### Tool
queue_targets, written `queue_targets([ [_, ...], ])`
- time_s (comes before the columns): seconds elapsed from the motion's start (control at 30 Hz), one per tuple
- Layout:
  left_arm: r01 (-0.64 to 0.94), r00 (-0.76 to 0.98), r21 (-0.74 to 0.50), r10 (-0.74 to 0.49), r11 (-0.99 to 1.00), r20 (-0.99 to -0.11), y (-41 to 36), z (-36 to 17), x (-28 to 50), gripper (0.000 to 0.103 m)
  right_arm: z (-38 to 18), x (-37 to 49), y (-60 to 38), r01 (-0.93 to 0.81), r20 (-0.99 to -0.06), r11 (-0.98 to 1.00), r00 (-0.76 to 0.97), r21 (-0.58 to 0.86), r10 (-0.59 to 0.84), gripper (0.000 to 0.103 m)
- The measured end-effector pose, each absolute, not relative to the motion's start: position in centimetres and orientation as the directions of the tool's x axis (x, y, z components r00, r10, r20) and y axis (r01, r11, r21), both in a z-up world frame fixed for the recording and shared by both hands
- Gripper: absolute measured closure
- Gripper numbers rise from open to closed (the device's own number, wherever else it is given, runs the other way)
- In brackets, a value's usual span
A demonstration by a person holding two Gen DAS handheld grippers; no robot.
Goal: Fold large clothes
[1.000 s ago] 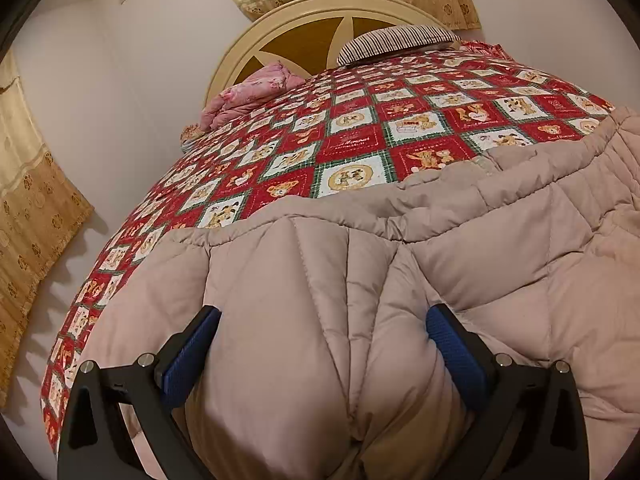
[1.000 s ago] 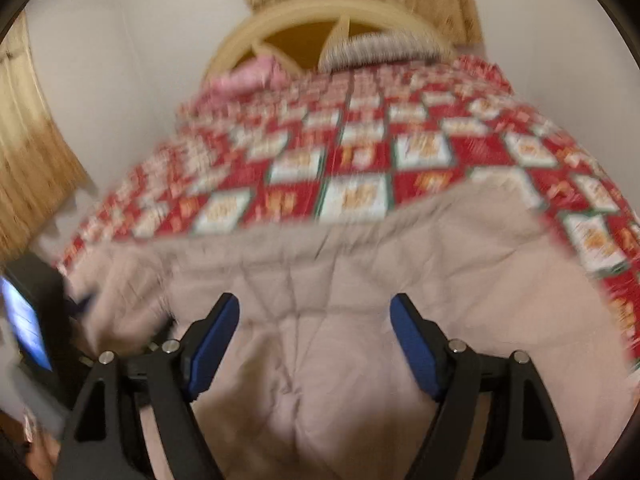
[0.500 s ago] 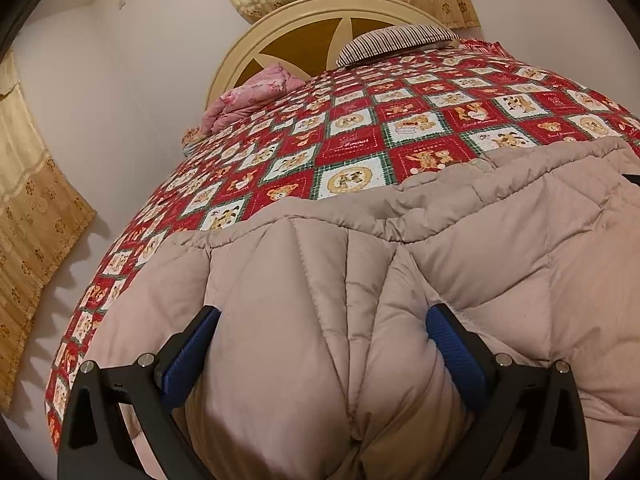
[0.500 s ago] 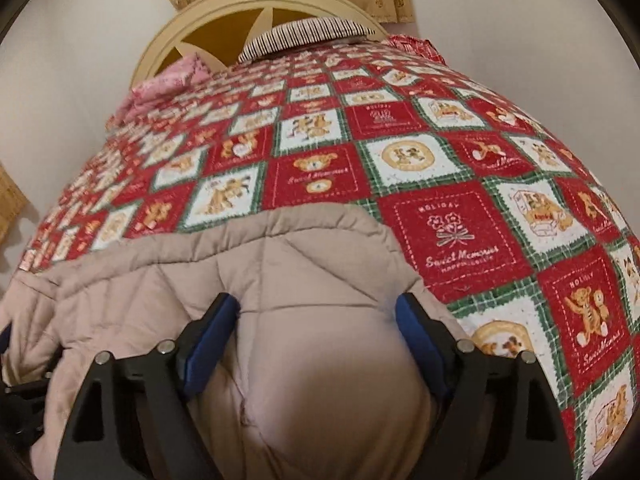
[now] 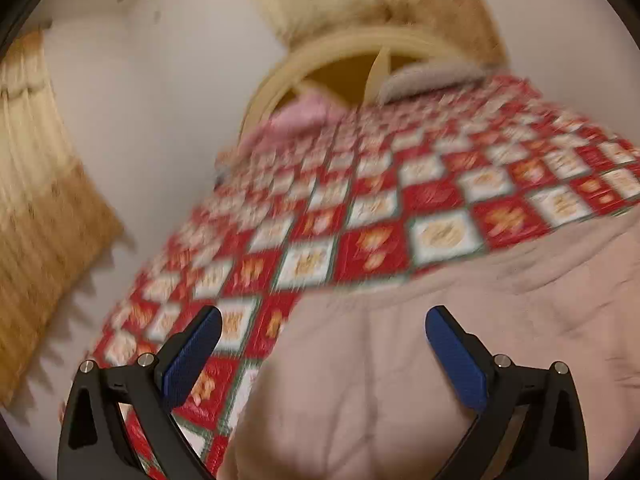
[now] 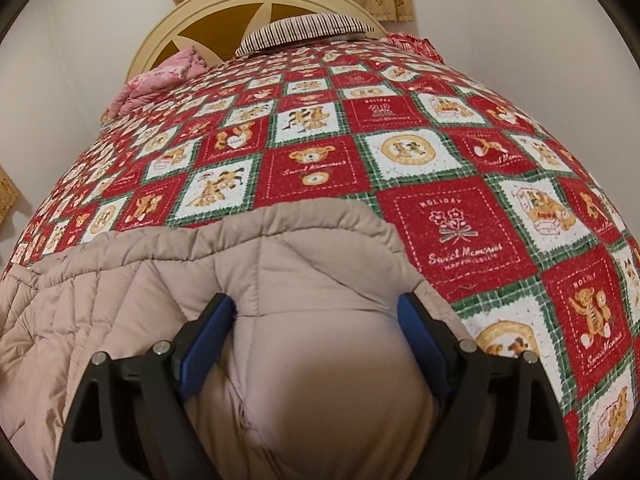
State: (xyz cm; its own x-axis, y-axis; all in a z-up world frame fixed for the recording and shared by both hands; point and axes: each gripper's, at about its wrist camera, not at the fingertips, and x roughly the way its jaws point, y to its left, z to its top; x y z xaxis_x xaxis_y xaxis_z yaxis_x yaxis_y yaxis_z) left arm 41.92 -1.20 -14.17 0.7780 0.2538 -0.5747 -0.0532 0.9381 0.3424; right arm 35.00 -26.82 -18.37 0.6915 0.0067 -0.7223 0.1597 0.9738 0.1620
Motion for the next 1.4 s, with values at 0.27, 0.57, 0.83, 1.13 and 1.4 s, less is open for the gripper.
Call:
queue_targets([
  [0.27,-0.098,0.727,0.226,0.225,0.969,-0.649,0.8,-17.9,43.3,0.001,-18.3,35.1,-26.8,0.163,-0.726,0.976,0.687,0.147,-0.005,0.016],
  [0.57,-0.103,0.722,0.23,0.231,0.968,-0.652,0.7,-18.4,43.2,0.001,-11.8,31.0,-23.2,0.145,-0.596,0.962,0.803,0.231,0.022,0.017],
  [0.83,-0.103,0.725,0.229,0.231,0.968,-0.649,0.6,-18.3,43.2,0.001,-14.5,29.7,-13.0,-0.181,-0.624,0.974,0.748,0.135,0.225,0.012],
  [1.13,-0.092,0.713,0.191,0.199,0.977,-0.673,1.1,-18.2,43.3,0.001,-17.0,30.5,-12.8,-0.168,-0.649,0.974,0.727,0.149,0.225,0.009],
  [1.4,-0.054,0.698,-0.054,-0.001,0.997,-0.716,6.9,-14.5,36.7,0.001,-17.6,30.5,-12.4,-0.159,-0.669,0.978,0.713,0.137,0.209,0.008],
])
